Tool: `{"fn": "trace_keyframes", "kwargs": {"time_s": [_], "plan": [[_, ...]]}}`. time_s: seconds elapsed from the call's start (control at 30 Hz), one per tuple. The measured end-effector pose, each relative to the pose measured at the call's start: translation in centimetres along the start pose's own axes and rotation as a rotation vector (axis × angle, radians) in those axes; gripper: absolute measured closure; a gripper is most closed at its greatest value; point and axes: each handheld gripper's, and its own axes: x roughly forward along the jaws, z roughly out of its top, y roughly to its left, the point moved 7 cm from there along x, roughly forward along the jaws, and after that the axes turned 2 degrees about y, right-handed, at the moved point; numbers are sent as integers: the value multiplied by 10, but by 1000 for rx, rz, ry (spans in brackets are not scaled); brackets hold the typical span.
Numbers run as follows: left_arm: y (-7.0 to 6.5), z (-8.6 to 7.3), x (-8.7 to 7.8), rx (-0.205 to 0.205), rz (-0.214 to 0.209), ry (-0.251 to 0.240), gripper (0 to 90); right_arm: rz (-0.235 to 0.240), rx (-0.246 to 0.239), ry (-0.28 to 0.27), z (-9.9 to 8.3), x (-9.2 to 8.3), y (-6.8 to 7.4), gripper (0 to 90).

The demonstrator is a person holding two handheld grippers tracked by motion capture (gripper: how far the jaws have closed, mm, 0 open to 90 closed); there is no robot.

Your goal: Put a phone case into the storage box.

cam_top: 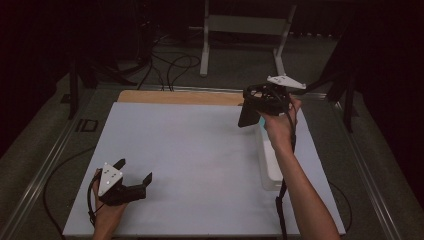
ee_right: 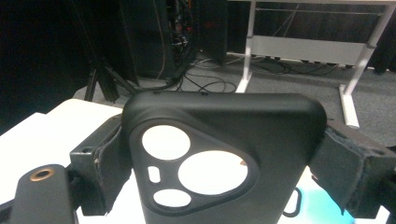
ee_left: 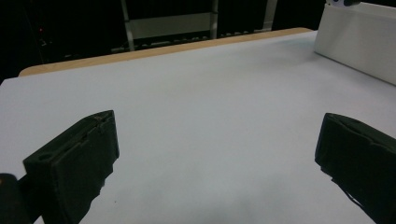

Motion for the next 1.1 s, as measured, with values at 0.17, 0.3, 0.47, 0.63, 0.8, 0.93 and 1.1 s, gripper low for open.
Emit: {"fn": "trace_keyframes", "kwargs": {"time_s": [0.17, 0.3, 0.47, 0.63, 0.8, 0.93, 1.1], "plan": [[0, 0, 0, -2, 1, -1, 4, -20, 9, 2, 0, 1, -7, 136], [0, 0, 0, -2, 1, -2, 4, -30, 14, 2, 1, 1, -12, 136], [0, 0, 0, -2, 2, -3, 4, -57, 29, 2, 2, 1, -23, 136], [0, 0, 0, -3, 2, -2, 4, -95, 31, 8, 2, 2, -35, 136], [0, 0, 0, -2, 1, -2, 5, -138, 30, 23, -1, 4, -50, 136], [0, 0, 0, -2, 1, -1, 5, -168, 45, 38, -5, 6, -62, 136], [-1, 0, 0, -1, -1, -2, 5, -201, 57, 49, -9, 8, -73, 136]]}}
